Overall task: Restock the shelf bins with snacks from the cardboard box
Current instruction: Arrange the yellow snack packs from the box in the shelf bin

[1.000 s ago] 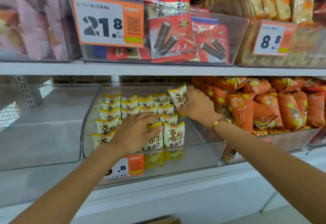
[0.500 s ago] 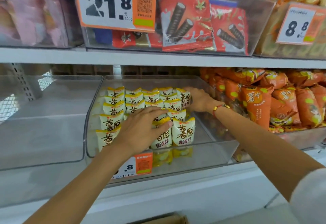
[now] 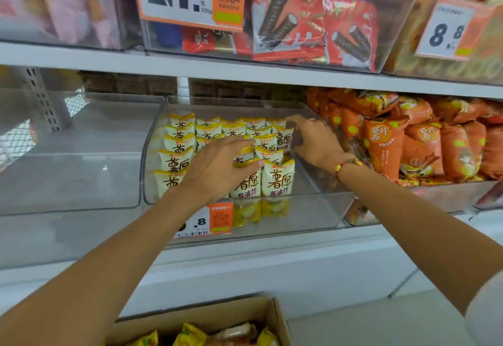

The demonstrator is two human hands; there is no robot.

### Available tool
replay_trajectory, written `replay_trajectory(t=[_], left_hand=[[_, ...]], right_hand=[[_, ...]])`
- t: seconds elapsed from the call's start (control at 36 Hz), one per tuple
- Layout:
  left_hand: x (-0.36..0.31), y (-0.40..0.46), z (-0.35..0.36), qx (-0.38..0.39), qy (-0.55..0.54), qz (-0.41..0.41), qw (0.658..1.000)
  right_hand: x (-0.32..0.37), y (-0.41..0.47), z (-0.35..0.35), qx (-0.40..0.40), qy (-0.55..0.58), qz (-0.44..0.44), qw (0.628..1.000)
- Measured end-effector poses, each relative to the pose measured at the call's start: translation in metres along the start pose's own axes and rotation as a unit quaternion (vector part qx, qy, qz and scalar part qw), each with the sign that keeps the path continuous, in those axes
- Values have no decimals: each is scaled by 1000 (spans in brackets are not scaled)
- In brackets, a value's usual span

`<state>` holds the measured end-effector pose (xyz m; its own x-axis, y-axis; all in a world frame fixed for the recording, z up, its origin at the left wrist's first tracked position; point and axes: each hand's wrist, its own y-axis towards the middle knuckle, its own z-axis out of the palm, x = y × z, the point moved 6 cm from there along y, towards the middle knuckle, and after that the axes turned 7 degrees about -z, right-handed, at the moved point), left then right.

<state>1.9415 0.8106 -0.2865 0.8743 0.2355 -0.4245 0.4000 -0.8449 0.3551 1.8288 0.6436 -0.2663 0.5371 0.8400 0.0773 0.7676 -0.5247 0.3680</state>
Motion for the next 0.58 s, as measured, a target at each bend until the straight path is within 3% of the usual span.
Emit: replay_trajectory(t=[0.11,0.19,0.33,0.39,0.44,0.53,0.58], left_hand=[[-20,-18,-25,-125,75,61,987],[-30,-51,-36,-204,63,117,970],[-23,-129,-41,-236,9,138,962],[-11,-158,-38,-213,15,112,970],[6,-184,-28,-160,19,74,984],[35,-217,-8,-50,18,-1,999],[57,-239,11,41,44,-47,997]], right_hand=[[26,-44,-32,-85,54,-47,994],[41,-81,-43,-116,97,-62,986],[83,-159,-34,-106,77,-118,984],[96,-182,-15,-59,68,-133,987],[107,-199,15,61,91,-131,985],[118,-226,65,260,116,-135,949],[126,-244,92,335,121,-135,925]])
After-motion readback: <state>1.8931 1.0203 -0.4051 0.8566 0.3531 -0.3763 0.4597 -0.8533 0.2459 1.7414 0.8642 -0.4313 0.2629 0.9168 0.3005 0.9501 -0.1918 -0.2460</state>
